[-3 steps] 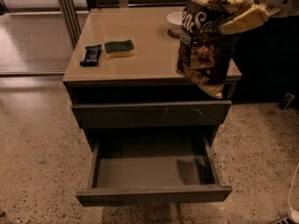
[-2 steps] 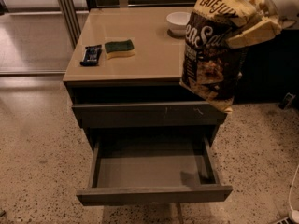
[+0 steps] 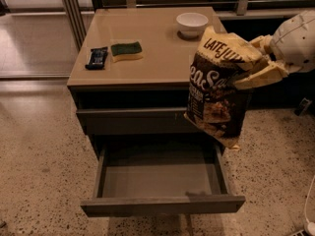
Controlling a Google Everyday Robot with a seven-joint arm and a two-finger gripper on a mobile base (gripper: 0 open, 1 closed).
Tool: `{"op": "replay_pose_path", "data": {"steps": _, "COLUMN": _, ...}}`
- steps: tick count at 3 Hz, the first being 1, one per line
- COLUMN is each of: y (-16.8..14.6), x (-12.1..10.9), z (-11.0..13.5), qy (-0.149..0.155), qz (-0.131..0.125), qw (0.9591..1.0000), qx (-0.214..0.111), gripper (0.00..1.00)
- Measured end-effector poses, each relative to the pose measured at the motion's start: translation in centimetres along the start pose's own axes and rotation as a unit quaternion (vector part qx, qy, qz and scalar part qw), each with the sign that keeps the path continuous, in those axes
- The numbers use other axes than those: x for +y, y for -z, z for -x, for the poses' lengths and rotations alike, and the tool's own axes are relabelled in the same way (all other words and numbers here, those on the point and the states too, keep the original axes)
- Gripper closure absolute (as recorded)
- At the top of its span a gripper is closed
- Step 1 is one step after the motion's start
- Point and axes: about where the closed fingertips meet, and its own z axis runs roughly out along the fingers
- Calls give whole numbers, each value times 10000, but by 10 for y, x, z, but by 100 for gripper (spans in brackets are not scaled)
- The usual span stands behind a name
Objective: Place brown chip bag into middle drawer
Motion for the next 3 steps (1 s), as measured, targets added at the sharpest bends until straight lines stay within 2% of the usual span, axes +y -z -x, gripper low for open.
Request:
{"op": "replay_pose_path", "data": {"steps": 1, "y": 0, "x": 0, "z": 0, "qy": 0, "qz": -1, "qw": 10000, "qx": 0, "gripper": 100}}
{"op": "replay_pose_path", "data": {"steps": 2, "y": -9, "x": 3, "z": -11, "qy": 120, "qz": -74, "qw": 9998, "qx": 115, "gripper": 100}}
{"op": "replay_pose_path", "data": {"steps": 3, "y": -33, "x": 9, "z": -26, "qy": 287, "qz": -185, "qw": 9994, "qx": 43, "gripper": 100}}
